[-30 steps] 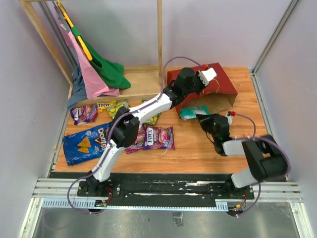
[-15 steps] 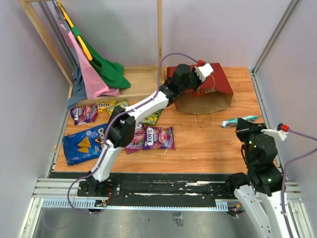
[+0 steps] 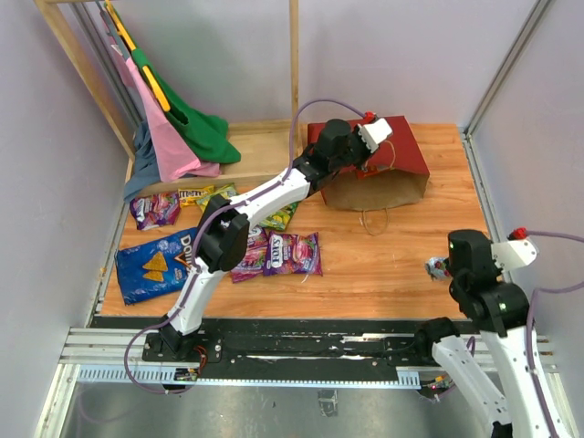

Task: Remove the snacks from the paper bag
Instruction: Place the snack at the center of the board.

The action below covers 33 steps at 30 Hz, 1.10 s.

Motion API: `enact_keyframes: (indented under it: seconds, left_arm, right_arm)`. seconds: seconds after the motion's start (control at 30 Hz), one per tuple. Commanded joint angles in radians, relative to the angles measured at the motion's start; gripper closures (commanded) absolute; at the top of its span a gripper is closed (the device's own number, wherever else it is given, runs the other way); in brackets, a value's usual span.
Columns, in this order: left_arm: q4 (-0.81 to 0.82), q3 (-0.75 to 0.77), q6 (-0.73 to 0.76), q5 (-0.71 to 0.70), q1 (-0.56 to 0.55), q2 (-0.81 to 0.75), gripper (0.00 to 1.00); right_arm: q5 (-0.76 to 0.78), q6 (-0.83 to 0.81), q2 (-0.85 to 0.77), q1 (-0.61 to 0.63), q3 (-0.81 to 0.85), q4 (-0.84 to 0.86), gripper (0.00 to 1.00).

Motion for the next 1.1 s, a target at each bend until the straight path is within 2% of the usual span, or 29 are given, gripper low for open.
enact_keyframes:
  seconds: [0.0,0.07,0.2,0.33,0.5,0.7,0.8,0.87,1.0,1.07]
  left_arm:
    - [0.001,-0.008,-0.004,-0.011,0.003,-0.054,0.99]
    - [-0.004,-0.007,-0.008,-0.008,0.004,-0.052,0.99]
    - [-0.009,-0.006,-0.012,-0.004,0.004,-0.047,1.0]
    - [-0.017,0.01,-0.014,-0.004,0.004,-0.031,0.99]
    - [-0.033,0.042,-0.018,-0.003,0.004,-0.007,0.99]
    - [-0.05,0.06,-0.007,-0.015,0.004,0.01,0.99]
    - [-0.057,0.07,-0.004,-0.016,0.004,0.017,0.99]
    - [-0.06,0.077,-0.006,-0.02,0.004,0.023,0.99]
    - [-0.07,0.086,-0.003,-0.026,0.004,0.025,0.99]
    - [-0.071,0.082,0.004,-0.039,0.004,0.02,1.0]
  right_arm:
    - [0.018,0.094,0.153,-0.06,0.034,-0.048,0.99]
    - [-0.082,0.063,0.196,-0.147,0.003,0.023,0.99]
    - [-0.361,-0.01,0.251,-0.407,-0.08,0.209,0.99]
    - [-0.443,-0.025,0.337,-0.575,-0.101,0.327,0.99]
    - [-0.492,-0.01,0.466,-0.635,-0.086,0.439,0.99]
    - [-0.482,0.005,0.571,-0.659,-0.064,0.549,0.97]
    - [-0.503,-0.009,0.638,-0.666,-0.038,0.588,0.81]
    - [-0.58,-0.066,0.672,-0.669,-0.036,0.669,0.7]
    - [-0.638,-0.118,0.651,-0.663,-0.01,0.703,0.23]
    - [-0.607,-0.144,0.599,-0.652,-0.009,0.693,0.14]
